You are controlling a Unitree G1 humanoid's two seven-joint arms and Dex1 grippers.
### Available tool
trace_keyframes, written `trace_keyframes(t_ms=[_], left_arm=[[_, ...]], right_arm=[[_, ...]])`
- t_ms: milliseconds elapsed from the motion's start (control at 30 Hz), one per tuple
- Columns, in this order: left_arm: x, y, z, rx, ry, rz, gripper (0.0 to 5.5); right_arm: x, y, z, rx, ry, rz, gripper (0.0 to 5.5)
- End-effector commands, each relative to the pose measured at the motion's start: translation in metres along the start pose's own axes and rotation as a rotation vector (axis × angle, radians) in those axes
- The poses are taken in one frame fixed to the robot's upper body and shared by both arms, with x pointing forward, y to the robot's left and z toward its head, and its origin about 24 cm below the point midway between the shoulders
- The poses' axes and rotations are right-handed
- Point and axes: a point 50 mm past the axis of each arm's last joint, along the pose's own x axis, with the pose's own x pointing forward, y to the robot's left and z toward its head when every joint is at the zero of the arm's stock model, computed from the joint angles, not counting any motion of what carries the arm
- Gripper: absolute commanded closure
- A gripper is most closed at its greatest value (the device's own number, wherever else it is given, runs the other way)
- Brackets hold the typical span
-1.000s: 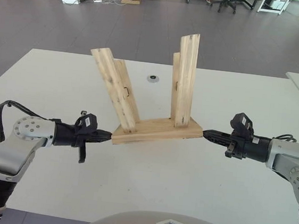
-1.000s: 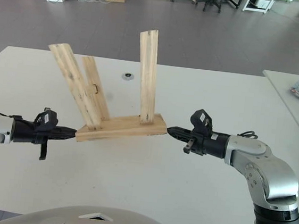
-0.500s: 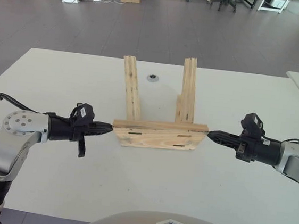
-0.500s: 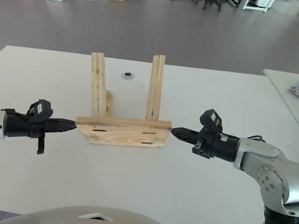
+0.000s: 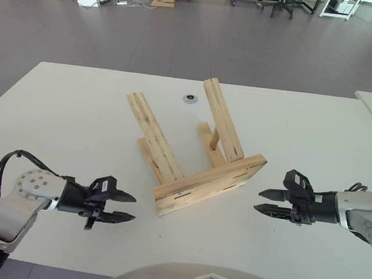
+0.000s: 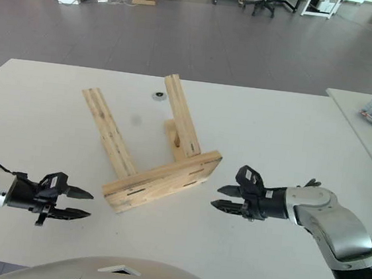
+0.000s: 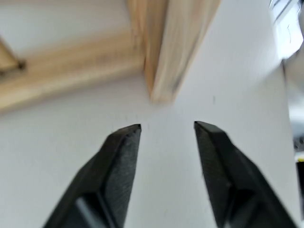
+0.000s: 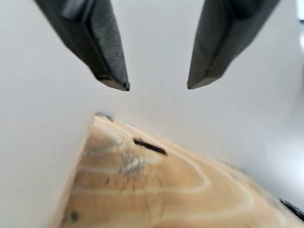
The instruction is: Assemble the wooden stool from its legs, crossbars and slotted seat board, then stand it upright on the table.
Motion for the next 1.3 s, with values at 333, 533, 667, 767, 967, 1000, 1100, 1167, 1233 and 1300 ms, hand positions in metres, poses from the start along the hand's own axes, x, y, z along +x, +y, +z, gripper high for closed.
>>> trace_keyframes(t_ms=[333, 533, 667, 767, 967, 1000, 1100, 1167, 1233, 1300], left_arm=[[0.003, -0.017, 0.014, 0.017, -0.066, -0.145, 1.96], [0.002, -0.016, 0.017, -0.034, -0.099, -0.121, 1.96], [-0.004, -0.01, 0.007, -0.043, -0.063, -0.083, 1.96], [-0.008, -0.007, 0.001, -0.057, -0.056, -0.059, 1.96], [-0.014, 0.008, 0.013, 0.01, -0.147, 0.046, 1.96], [-0.013, 0.01, 0.017, 0.029, -0.17, 0.057, 1.96], [-0.011, 0.016, 0.023, 0.073, -0.199, 0.085, 1.96], [-0.015, 0.024, 0.024, 0.092, -0.199, 0.112, 1.96], [-0.013, 0.03, 0.024, 0.112, -0.197, 0.106, 1.96], [-0.007, 0.037, 0.026, 0.149, -0.196, 0.093, 1.96]], right_arm=[[0.011, -0.049, 0.032, -0.217, -0.139, -0.078, 1.46], [0.019, -0.045, 0.061, -0.272, -0.262, 0.076, 1.46], [0.025, -0.032, 0.051, -0.268, -0.205, 0.17, 2.24], [0.028, -0.022, 0.042, -0.246, -0.178, 0.211, 2.84], [0.034, 0.005, 0.024, -0.185, -0.144, 0.275, 3.85], [0.035, 0.011, 0.022, -0.175, -0.147, 0.286, 3.87], [0.038, 0.02, 0.02, -0.16, -0.154, 0.3, 3.88], [0.039, 0.022, 0.019, -0.157, -0.155, 0.303, 3.88], [0.04, 0.022, 0.019, -0.156, -0.157, 0.306, 3.88], [0.041, 0.022, 0.021, -0.16, -0.161, 0.31, 3.88]])
